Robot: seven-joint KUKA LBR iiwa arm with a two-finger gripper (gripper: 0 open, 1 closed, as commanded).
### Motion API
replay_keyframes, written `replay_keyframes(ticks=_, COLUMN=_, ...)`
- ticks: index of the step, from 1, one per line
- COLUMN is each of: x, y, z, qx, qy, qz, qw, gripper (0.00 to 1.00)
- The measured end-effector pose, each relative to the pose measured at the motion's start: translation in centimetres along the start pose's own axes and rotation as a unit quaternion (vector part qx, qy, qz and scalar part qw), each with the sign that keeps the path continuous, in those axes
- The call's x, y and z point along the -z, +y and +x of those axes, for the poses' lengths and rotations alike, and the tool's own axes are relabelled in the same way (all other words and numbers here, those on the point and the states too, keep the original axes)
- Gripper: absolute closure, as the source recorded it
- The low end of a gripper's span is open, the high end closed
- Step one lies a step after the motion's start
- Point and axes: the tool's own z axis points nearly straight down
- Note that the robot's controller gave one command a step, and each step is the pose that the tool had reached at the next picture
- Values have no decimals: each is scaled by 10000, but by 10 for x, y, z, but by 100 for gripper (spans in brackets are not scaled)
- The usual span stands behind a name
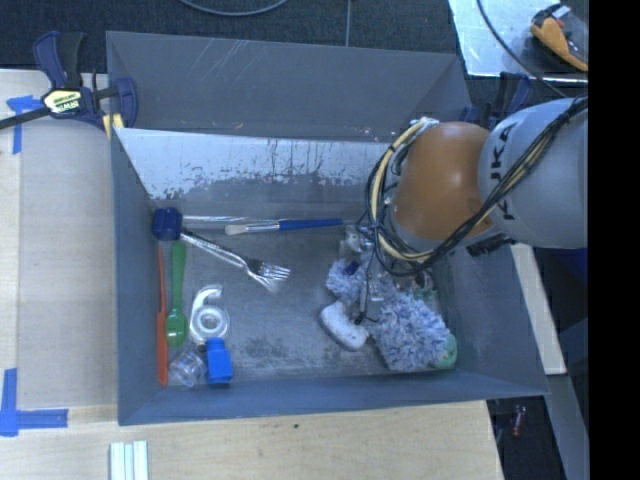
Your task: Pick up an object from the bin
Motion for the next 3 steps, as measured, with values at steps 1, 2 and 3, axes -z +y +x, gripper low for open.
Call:
replay_keyframes(ticks=1, x=2, y=-1, z=11, qx=-778, qy=4, qz=4, qw=9970, gripper=100)
replay_keyframes(ticks=2, x=2, y=-1, z=11, qx=-780, qy=4, qz=3, qw=9970, gripper=100)
replay_keyframes(ticks=3, x=34, y=-1, z=13, qx=-783, qy=49, qz=5, qw=9969, gripper=100)
